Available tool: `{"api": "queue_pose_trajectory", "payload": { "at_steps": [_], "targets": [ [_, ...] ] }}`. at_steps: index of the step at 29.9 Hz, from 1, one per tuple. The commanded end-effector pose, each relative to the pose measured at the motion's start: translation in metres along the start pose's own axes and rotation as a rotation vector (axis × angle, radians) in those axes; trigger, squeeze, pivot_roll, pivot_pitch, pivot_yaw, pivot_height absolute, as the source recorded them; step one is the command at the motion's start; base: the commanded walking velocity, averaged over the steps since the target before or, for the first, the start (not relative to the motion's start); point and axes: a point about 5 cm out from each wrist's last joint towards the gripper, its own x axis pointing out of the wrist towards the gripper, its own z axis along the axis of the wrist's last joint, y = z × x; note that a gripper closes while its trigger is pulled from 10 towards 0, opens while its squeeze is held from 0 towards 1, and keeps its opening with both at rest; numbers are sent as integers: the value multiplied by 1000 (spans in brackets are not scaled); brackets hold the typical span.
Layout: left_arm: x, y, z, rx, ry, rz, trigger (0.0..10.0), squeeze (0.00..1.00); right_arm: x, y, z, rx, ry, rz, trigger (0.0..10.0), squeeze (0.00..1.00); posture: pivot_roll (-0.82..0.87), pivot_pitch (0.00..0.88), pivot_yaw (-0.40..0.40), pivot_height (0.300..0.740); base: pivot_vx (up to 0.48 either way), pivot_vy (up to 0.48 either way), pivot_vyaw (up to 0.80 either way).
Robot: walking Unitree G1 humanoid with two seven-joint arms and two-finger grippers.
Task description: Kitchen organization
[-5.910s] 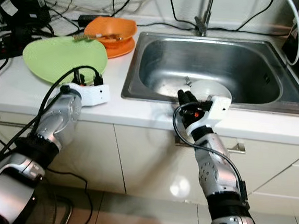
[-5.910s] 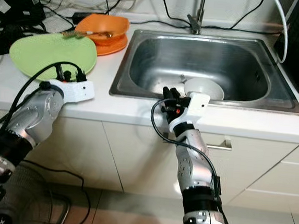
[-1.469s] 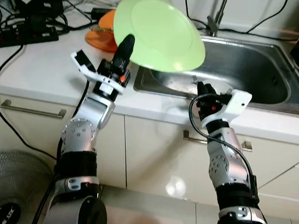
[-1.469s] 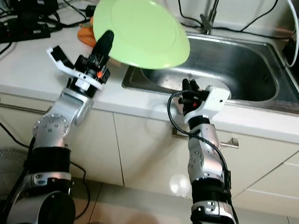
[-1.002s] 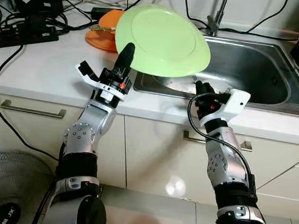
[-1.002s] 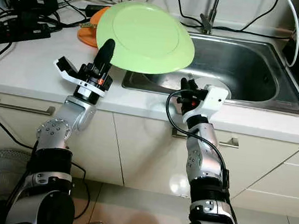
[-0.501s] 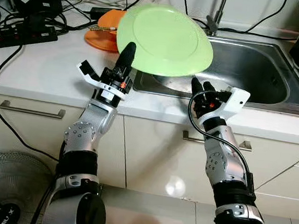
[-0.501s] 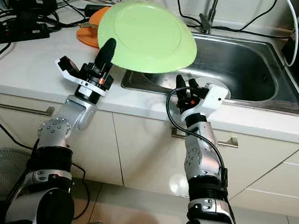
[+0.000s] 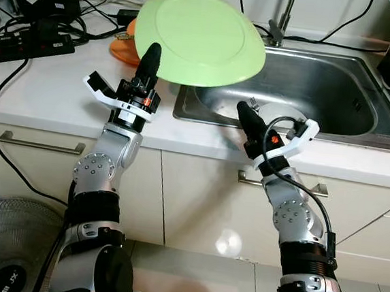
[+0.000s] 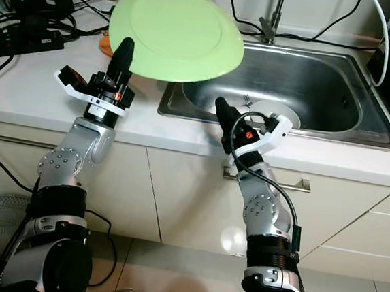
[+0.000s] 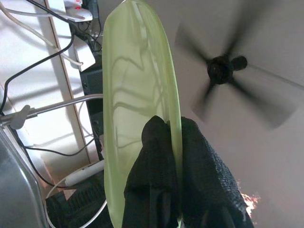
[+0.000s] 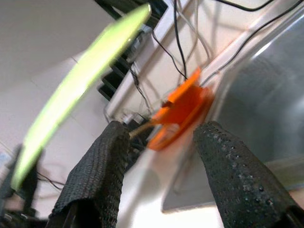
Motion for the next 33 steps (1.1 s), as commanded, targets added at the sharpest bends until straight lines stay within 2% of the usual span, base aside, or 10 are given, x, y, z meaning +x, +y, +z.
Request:
{"api": "queue_pose_trajectory", "payload": {
  "at_steps": [1,2,3,4,6,11,20,28,33],
  "targets": [
    [11,-13,0,2,16,-80,10000,0,-1,3,5,49,-33,31,10000,0,46,28,34,740,0,0,0],
    [10,-13,0,2,17,-80,10000,0,-1,4,6,69,-43,38,10000,0,46,28,34,740,0,0,0],
    [10,-13,0,4,23,-79,10000,0,-2,8,11,144,-70,65,10000,0,46,28,34,740,0,0,0],
    [10,-13,0,4,23,-79,10000,0,-2,8,11,144,-70,65,10000,0,46,28,34,740,0,0,0],
    [10,-12,-2,3,35,-75,10000,0,-2,10,15,206,-89,82,10000,0,47,28,34,740,0,0,0],
    [7,-6,-12,1,82,-54,10000,0,-1,9,12,248,-84,71,10000,0,51,30,35,740,0,0,0],
    [1,1,-27,-32,148,-30,10000,0,0,15,8,257,-67,88,10000,0,52,31,34,740,0,0,0],
    [-2,6,-34,-37,194,-12,10000,0,1,16,15,273,-105,102,10000,0,47,27,35,740,0,0,0],
    [-1,7,-29,-59,154,-9,10000,0,0,16,16,272,-107,104,10000,0,43,25,34,740,0,0,0]
  ]
}}
